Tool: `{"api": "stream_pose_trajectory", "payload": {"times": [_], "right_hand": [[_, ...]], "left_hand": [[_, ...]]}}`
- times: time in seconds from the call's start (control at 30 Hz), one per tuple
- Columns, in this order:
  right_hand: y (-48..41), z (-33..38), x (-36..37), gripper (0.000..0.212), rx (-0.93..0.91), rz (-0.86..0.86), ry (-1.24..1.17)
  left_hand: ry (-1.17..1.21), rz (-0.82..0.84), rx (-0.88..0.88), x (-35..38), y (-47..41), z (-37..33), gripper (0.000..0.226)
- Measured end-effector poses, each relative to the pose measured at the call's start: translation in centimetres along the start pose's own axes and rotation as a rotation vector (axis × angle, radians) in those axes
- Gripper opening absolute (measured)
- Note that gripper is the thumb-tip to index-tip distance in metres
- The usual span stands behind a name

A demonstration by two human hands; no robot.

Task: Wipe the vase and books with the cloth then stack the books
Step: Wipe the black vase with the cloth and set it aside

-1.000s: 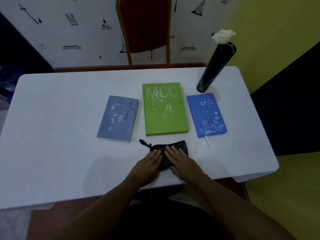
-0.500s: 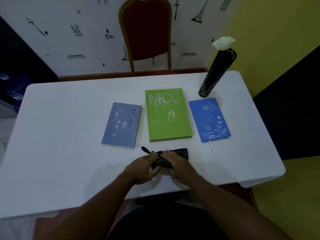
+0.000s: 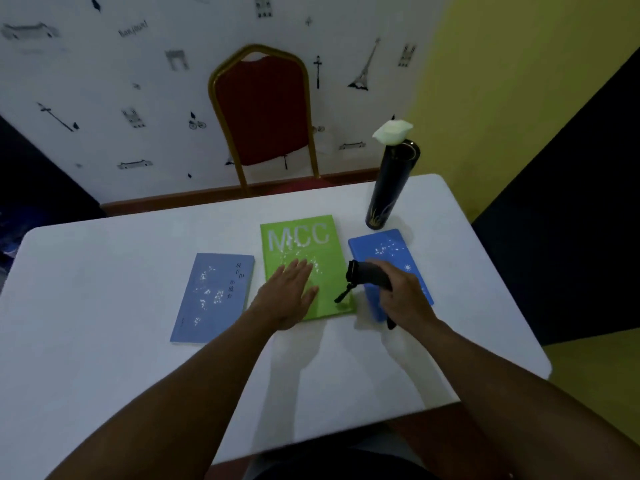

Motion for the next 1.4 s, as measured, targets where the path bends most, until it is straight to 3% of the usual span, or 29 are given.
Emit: {"api": "stream_pose_trajectory", "payload": {"times": [0.23, 0.4, 0.6, 0.77, 0.97, 1.1, 1.23, 1.33, 1.4], "right_hand": [[-6.4, -6.6, -5.5, 0.046, 0.153, -0.075, -0.021], [-9.2, -10.4, -7.4, 0.043, 0.226, -0.071, -0.022], [-10.7, -12.9, -7.6, 0.047, 0.287, -0.021, -0.028], [-10.8, -14.1, -6.6, 0.044, 0.317, 0.016, -0.033], [-10.6, -14.9, -6.0, 0.042, 0.361, -0.011, -0.058], [-11.5, -15.0, -6.6, 0.034, 0.429, -0.127, -0.096], [-14.1, -12.9, -8.9, 0.018, 0.52, -0.429, -0.195], [-17.0, -8.4, -10.7, 0.024, 0.495, -0.618, -0.371], [-18.3, -5.0, -11.0, 0.03, 0.41, -0.642, -0.424]], "left_hand": [[-0.074, 0.026, -0.087, -0.1, -9.5, -5.1, 0.066], [-0.051, -0.05, -0.208, -0.7, -15.4, -8.1, 0.074], [0.146, -0.297, -0.336, -3.1, -20.7, -10.9, 0.096], [0.366, -0.481, -0.331, -5.0, -22.9, -12.5, 0.083], [0.677, -0.535, -0.321, -6.0, -24.9, -12.7, 0.079], [0.704, -0.528, -0.228, -7.4, -24.8, -12.4, 0.077], [0.807, -0.512, -0.239, -9.5, -24.3, -11.5, 0.067], [0.91, -0.465, -0.296, -10.5, -23.5, -10.4, 0.056], [0.97, -0.423, -0.349, -10.7, -22.8, -9.9, 0.052]]}}
Point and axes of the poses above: each hand's wrist, its own y-axis away from the middle knuckle, its own x-axis out of the palm, z = x × y, the point moved 9 cm from there along -y, towards the middle knuckle, and after that the axes turned 14 degrees about -z, right-handed, at the moved point
